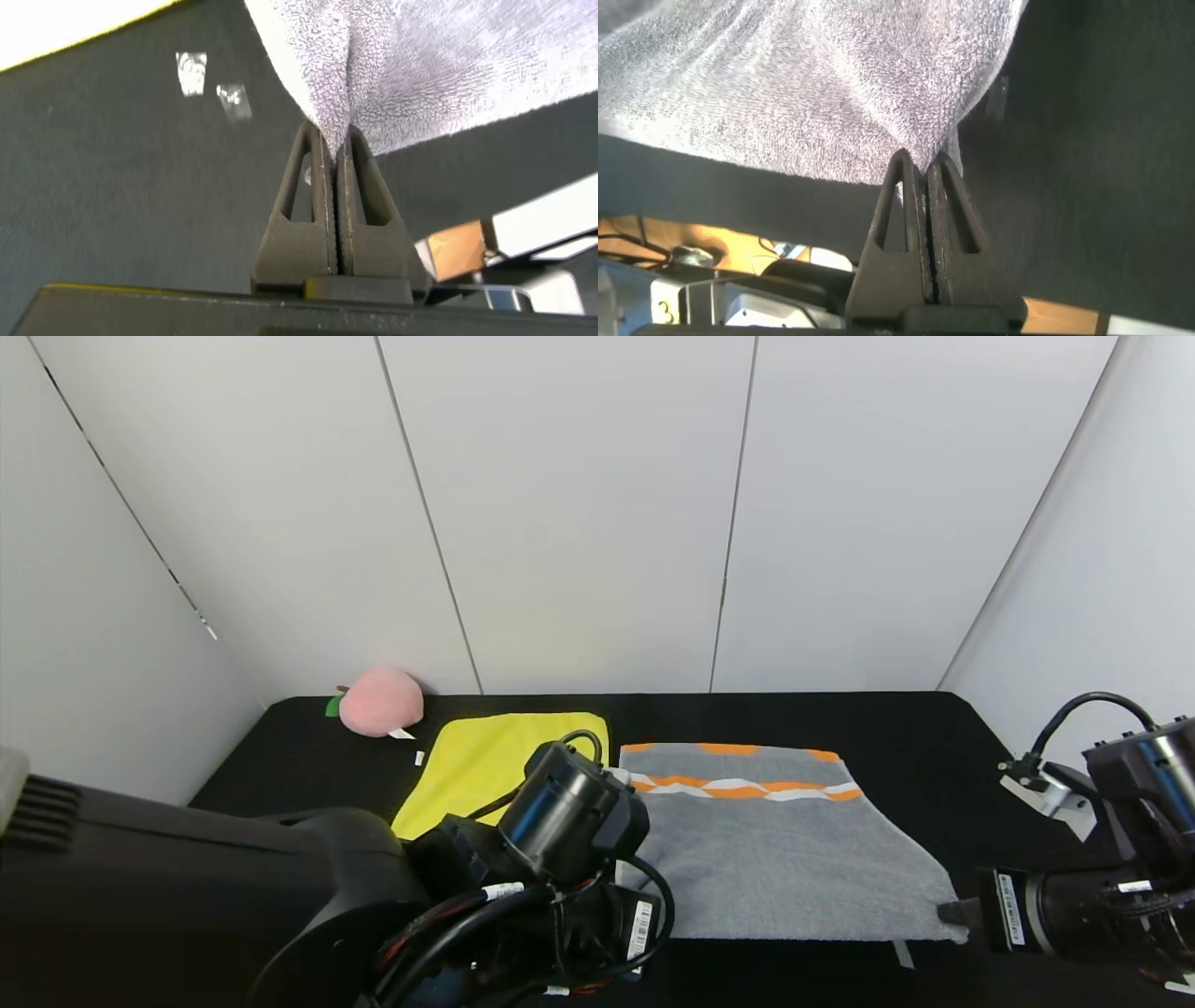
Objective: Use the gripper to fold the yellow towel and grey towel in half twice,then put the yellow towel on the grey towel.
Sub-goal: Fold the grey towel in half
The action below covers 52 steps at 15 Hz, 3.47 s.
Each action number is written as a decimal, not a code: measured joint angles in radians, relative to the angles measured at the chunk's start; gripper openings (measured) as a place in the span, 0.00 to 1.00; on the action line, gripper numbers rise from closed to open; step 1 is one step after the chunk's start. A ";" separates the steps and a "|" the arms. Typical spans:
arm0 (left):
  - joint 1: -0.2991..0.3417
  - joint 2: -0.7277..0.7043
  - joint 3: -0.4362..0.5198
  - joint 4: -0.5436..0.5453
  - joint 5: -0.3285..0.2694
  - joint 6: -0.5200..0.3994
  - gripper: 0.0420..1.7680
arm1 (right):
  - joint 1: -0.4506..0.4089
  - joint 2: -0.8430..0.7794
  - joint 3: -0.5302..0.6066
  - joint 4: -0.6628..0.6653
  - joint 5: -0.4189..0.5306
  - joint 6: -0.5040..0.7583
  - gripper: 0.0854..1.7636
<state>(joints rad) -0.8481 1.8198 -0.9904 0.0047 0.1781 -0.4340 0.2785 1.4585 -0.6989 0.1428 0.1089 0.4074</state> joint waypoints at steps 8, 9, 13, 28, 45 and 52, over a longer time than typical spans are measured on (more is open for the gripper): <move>-0.016 -0.051 0.046 -0.003 0.014 -0.001 0.05 | 0.009 -0.049 0.018 0.019 0.000 0.008 0.03; -0.015 -0.048 0.039 -0.007 0.015 -0.001 0.04 | 0.009 -0.041 0.017 0.015 0.000 0.008 0.03; -0.005 -0.003 -0.023 -0.010 0.017 0.001 0.04 | 0.009 0.006 -0.015 0.010 0.000 0.007 0.03; 0.156 0.287 -0.336 0.004 0.007 0.055 0.04 | -0.017 0.322 -0.298 0.011 0.005 -0.007 0.03; 0.236 0.479 -0.600 0.024 0.016 0.115 0.04 | -0.099 0.568 -0.583 0.009 0.002 -0.079 0.03; 0.243 0.489 -0.624 0.023 0.017 0.150 0.29 | -0.100 0.594 -0.623 0.005 0.001 -0.080 0.27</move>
<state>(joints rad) -0.6055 2.3083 -1.6149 0.0272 0.1953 -0.2836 0.1789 2.0523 -1.3215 0.1474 0.1098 0.3272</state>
